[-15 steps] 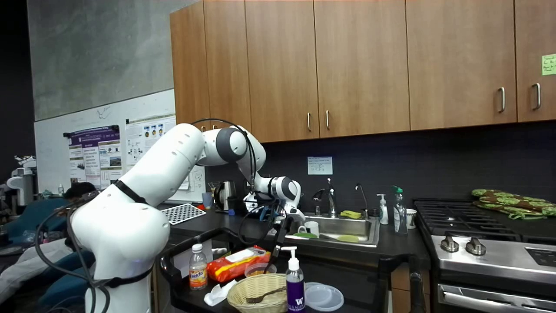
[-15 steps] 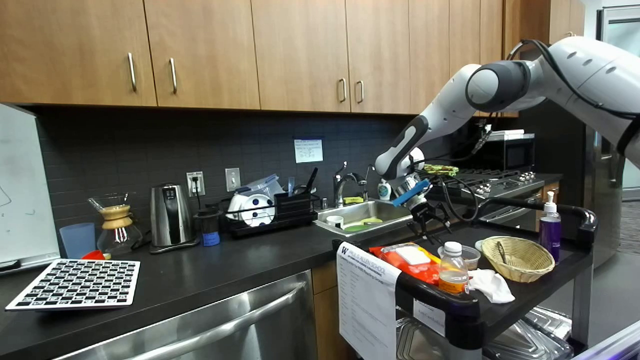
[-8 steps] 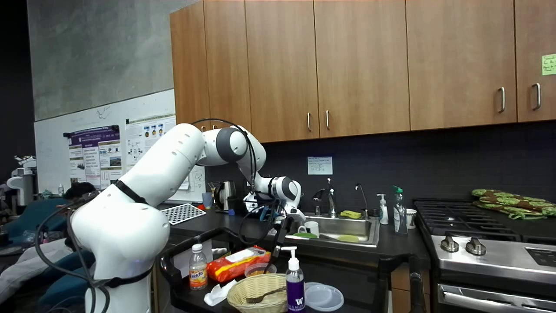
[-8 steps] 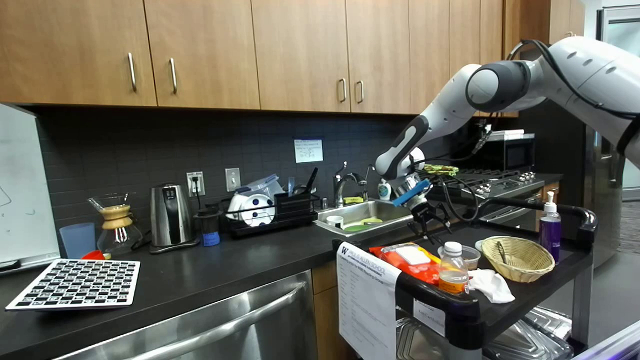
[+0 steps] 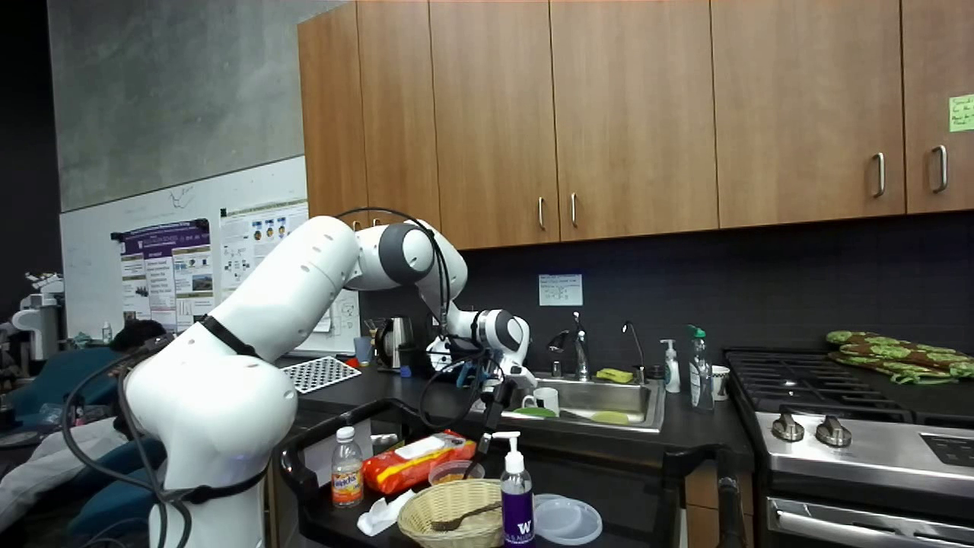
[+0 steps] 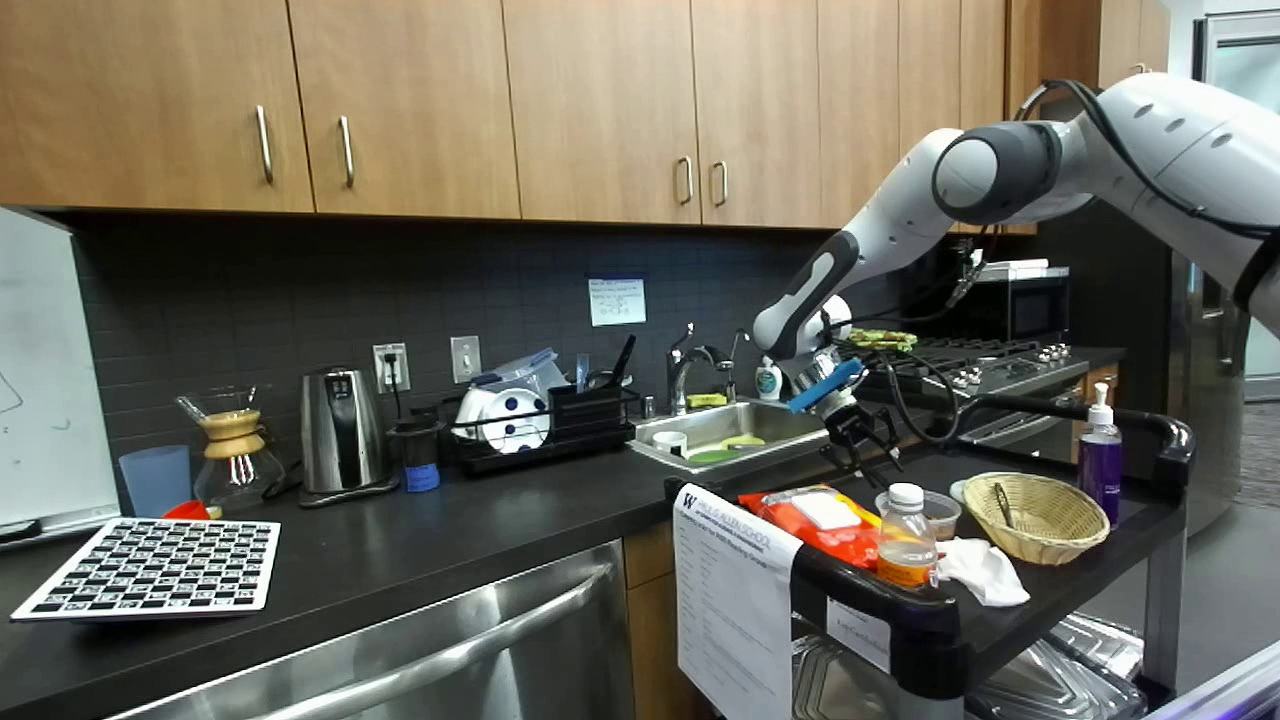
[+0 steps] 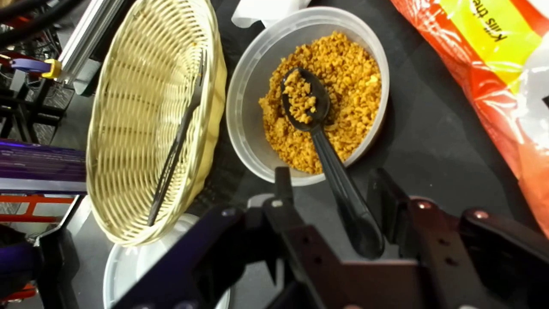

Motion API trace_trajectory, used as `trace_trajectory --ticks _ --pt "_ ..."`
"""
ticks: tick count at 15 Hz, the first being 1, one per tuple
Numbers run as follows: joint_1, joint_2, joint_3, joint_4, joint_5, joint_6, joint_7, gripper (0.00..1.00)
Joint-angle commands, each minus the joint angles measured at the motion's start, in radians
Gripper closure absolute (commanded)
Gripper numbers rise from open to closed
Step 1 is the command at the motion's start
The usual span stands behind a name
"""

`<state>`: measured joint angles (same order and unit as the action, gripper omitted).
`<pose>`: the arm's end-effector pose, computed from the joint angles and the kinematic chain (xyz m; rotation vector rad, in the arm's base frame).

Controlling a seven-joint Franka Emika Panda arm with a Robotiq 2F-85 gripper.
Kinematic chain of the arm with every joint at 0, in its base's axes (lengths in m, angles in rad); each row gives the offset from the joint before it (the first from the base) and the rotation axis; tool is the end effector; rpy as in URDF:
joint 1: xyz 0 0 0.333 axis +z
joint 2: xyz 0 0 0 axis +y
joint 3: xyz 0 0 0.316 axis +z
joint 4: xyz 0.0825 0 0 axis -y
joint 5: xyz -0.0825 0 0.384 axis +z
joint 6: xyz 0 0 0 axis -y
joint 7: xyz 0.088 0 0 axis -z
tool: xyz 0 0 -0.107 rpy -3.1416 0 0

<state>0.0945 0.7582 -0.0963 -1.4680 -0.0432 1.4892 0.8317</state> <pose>0.6257 0.0016 0.2009 2.3944 -1.0402 -0.8551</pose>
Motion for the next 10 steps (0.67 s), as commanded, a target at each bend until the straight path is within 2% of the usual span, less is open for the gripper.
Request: trace_trajectory --ticks 1,3,5,6,8,10 --pt "0.002 -0.013 -0.006 -0.008 -0.012 -0.015 -0.017 0.61" --pt "0.002 -0.013 -0.006 -0.006 -0.012 -0.018 -0.018 0.58" --pt "0.002 -0.013 -0.005 -0.006 -0.011 -0.018 -0.018 0.63" --pt "0.002 -0.012 -0.005 -0.006 -0.012 -0.018 -0.019 0.84" --pt "0.002 -0.013 -0.005 -0.007 -0.011 -0.018 -0.019 0.92" --pt "0.003 -0.013 -0.005 -0.009 -0.011 -0.017 -0.019 0.96"
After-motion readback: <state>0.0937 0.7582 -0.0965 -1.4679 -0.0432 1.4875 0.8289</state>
